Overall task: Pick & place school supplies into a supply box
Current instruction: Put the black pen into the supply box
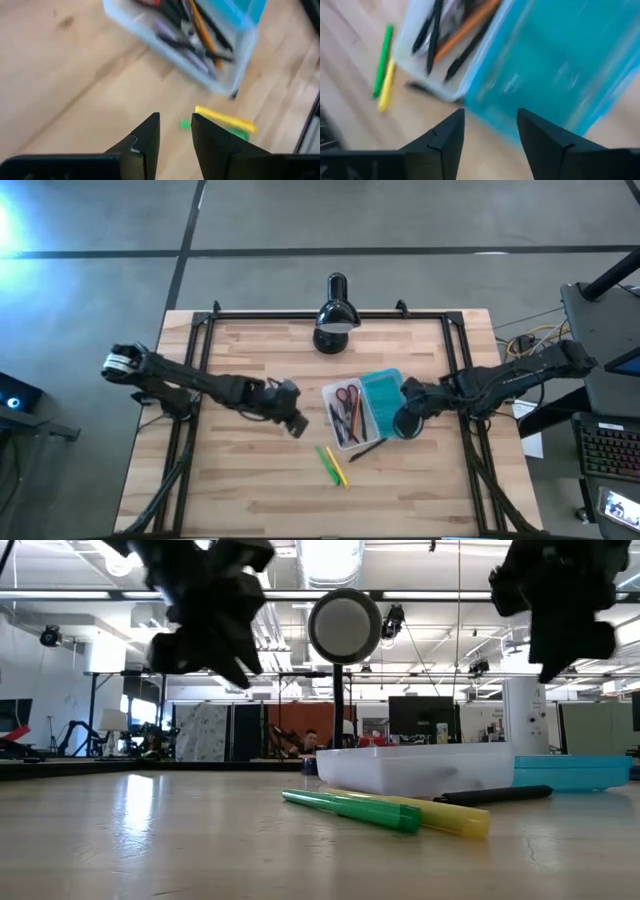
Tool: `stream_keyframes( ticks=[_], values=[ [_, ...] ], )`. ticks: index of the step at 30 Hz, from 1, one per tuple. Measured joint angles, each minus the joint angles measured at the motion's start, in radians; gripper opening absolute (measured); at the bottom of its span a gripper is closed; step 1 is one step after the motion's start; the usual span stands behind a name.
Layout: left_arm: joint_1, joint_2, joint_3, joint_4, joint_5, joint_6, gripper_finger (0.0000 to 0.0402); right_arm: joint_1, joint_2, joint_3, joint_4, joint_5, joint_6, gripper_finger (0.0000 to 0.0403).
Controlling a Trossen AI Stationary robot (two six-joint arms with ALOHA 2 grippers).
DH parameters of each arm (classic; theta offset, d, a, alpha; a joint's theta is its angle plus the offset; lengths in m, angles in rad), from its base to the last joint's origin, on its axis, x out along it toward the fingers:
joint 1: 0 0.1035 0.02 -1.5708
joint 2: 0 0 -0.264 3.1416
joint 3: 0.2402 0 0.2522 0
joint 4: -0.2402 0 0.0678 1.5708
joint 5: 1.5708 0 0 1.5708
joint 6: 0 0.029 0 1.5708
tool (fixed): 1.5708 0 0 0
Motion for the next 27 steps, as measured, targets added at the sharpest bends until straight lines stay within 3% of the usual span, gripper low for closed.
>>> stream_keyframes(
  ticks=[5,11,20,27],
  values=[
    [-0.06,-0.074,-0.113,0.06,-0.018,-0.027,0.0096,0.087,0.117,0.001,0.053,-0.091,0.299,0.015],
    [-0.081,-0.164,-0.226,0.158,-0.024,-0.054,0.0096,0.119,0.296,0.022,0.254,-0.095,0.454,0.0148],
    [-0.079,-0.306,-0.324,0.16,-0.049,-0.076,0.0096,0.131,0.488,0.19,0.167,-0.105,0.446,0.014],
    [-0.069,-0.347,-0.351,0.156,-0.07,-0.075,0.0096,0.131,0.628,0.235,0.159,-0.148,0.436,0.0138]
  ],
)
